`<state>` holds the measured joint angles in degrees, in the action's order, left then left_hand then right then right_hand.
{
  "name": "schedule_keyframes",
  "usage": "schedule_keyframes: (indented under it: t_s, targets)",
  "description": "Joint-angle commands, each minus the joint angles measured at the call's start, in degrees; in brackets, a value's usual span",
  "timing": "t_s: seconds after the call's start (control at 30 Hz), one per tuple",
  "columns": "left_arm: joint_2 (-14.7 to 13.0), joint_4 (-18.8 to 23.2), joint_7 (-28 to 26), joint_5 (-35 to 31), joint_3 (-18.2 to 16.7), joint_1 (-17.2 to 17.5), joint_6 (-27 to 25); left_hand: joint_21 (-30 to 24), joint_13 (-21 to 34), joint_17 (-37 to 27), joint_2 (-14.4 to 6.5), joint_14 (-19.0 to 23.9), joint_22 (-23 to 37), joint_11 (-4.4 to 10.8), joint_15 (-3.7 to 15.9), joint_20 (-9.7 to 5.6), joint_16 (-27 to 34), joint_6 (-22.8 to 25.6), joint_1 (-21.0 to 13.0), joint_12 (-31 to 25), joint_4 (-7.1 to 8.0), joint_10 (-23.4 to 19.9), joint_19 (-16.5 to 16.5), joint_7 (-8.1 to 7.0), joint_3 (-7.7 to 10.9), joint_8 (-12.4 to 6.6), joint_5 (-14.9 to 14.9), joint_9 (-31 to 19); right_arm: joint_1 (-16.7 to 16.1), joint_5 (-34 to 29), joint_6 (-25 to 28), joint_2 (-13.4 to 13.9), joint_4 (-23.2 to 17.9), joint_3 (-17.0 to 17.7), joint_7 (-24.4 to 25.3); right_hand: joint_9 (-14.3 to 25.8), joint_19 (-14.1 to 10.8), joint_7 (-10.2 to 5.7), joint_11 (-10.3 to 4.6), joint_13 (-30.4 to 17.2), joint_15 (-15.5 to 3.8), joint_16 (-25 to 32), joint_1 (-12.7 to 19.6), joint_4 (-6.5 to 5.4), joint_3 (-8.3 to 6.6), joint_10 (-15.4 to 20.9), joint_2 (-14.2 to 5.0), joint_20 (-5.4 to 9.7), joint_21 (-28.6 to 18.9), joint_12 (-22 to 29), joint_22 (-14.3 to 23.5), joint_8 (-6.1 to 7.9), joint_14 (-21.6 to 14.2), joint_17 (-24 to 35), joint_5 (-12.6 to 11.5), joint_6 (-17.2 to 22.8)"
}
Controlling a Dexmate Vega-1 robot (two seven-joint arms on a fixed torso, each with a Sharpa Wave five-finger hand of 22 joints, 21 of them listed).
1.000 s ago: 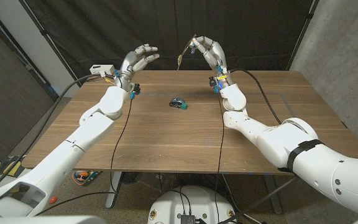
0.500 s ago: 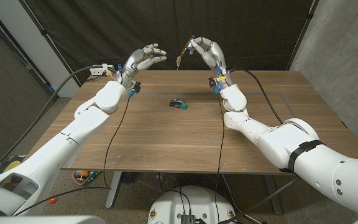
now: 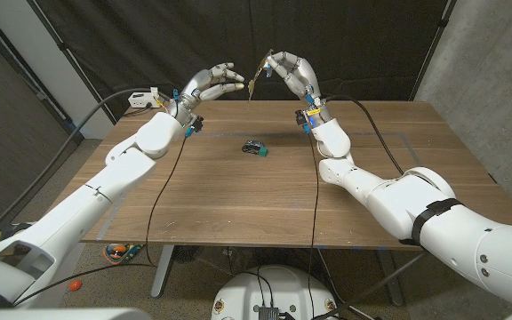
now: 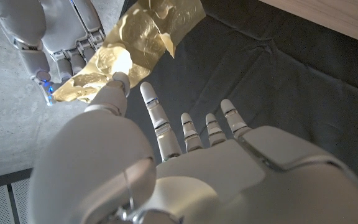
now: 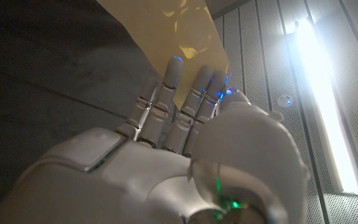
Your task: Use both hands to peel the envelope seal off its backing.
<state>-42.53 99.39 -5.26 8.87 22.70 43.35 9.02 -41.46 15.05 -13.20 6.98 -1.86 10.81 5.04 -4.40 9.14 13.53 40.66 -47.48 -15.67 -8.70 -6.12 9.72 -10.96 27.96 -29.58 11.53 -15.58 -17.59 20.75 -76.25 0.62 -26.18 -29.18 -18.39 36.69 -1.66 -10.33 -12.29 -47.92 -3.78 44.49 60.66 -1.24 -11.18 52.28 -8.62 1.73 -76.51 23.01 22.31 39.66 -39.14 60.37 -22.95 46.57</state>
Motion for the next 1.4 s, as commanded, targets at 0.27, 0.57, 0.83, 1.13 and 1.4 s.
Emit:
schedule_keyframes:
  t_s: [0.27,0.57,0.83,1.13,1.4]
  targets:
    - [0.5,-2.3,2.3,0.4,0.7,-1.1,2.7,0.5,0.1,-0.4,-0.5,-0.5,0.1,0.18,0.13,0.16,0.5,0.6,-1.0,0.2,0.29,0.3,2.2,0.02,-0.70,-0.96,-0.1,-0.8,0.8,-2.0,-2.1,-0.8,1.1,-0.4,1.1,-0.3,0.6,-1.05,0.08,-0.4,-9.53,-0.6,0.9,-0.04,-0.48,0.8,-1.00,5.66,-1.1,-0.5,-0.6,0.55,-0.6,0.5,0.1,0.8]
    - [1.0,-3.5,3.3,1.4,0.6,-1.5,4.6,0.6,0.1,-0.5,-1.2,-0.4,0.1,0.54,0.23,0.24,0.7,1.2,-1.6,0.1,0.47,0.0,1.9,-0.69,-0.79,-1.69,-0.1,-1.2,1.0,-3.6,-2.4,-1.1,1.5,-0.4,2.5,-0.6,0.8,-0.88,0.07,-0.6,-9.54,-1.1,0.8,0.13,-0.52,1.0,-0.96,5.55,-1.9,-0.8,-1.3,0.62,-0.9,0.7,0.1,1.0]
    - [1.7,-5.4,5.7,3.7,0.6,-2.2,7.4,0.7,-0.1,-0.5,-2.5,0.0,0.1,1.91,0.69,-0.23,1.1,6.6,-3.3,-0.1,0.56,-1.3,1.1,-0.58,-0.97,-3.74,-0.5,-0.4,1.0,-5.7,-2.5,-0.9,1.4,-0.5,5.2,-0.8,1.0,-0.86,0.08,-0.7,-9.53,-1.3,0.8,0.29,-0.51,1.2,-0.90,5.49,-2.4,-1.0,-1.7,0.69,-1.0,0.9,0.1,1.1]
    - [2.2,-5.9,5.3,3.5,0.5,-2.2,8.3,0.8,-0.5,-0.3,-4.9,0.5,0.1,2.92,1.57,-0.78,1.3,12.1,-6.0,-0.1,0.39,-2.4,0.1,1.93,-0.45,-5.18,-0.9,1.1,1.1,-5.3,-2.6,-1.1,1.3,-0.7,5.7,-0.9,1.1,-0.77,0.08,-0.7,-9.53,-1.5,0.7,0.37,-0.48,1.3,-0.91,5.53,-2.8,-1.2,-2.1,0.67,-1.2,1.0,0.1,1.0]
    - [2.1,-6.6,5.5,2.6,0.5,-2.3,10.6,0.4,-1.0,0.0,-8.1,1.8,0.1,4.61,3.60,-1.99,1.7,19.4,-9.8,-0.7,0.00,-5.3,-2.0,5.25,0.88,-7.11,-1.2,2.7,1.1,-5.2,-2.6,-1.2,1.4,-0.7,5.9,-1.0,1.3,-0.80,0.07,-0.9,-9.53,-1.8,0.7,0.49,-0.48,1.4,-0.90,5.53,-3.2,-1.4,-2.6,0.78,-1.2,1.1,0.1,1.1]
